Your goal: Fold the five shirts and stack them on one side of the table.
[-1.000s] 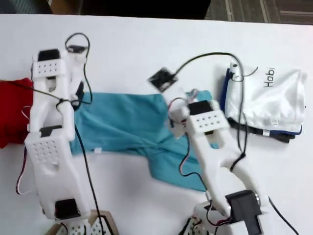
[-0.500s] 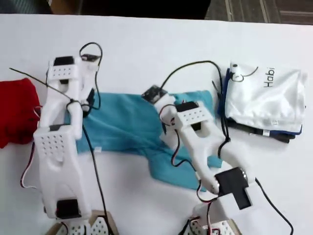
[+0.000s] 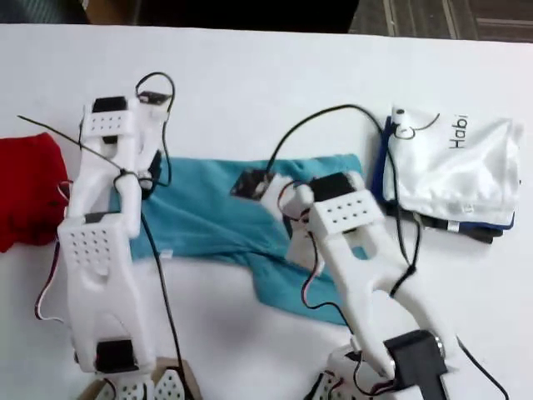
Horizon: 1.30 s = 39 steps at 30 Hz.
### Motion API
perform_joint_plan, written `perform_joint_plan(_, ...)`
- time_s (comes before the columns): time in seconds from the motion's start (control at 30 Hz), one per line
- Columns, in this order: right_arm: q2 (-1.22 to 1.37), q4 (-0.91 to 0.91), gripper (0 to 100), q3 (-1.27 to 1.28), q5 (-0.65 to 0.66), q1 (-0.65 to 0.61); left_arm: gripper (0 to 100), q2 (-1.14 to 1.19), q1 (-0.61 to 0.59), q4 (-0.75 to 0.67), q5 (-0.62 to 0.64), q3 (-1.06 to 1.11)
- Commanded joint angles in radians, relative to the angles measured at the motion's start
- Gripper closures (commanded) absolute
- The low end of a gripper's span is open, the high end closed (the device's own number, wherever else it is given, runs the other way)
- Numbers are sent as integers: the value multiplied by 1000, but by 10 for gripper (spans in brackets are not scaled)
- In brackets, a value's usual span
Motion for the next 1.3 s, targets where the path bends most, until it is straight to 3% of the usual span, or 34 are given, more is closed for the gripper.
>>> perform_joint_plan(0.0, -24, -120, 978, -29, -91, 70, 973, 15, 3, -54, 11, -5)
perform_joint_plan(0.13, 65, -133, 956, -34, -112, 81, 973, 15, 3, -54, 11, -5)
perform_joint_plan(0.33, 87, -10, 796, -40, -114, 81, 973, 15, 3, -54, 11, -5)
perform_joint_plan(0.63, 33, 53, 807, -31, -112, 64, 973, 15, 3, -54, 9, -5)
perform_joint_plan(1.07, 150, -120, 810, 81, -121, 5, 973, 15, 3, -54, 9, -5)
perform_joint_plan(1.13, 147, -117, 866, 81, -121, 7, 973, 17, 3, -54, 9, -5)
perform_joint_plan(1.2, 136, -120, 995, 81, -121, 5, 973, 17, 3, -54, 9, -5)
perform_joint_plan(1.27, 111, -114, 965, 81, -121, -4, 973, 17, 3, -54, 9, -5)
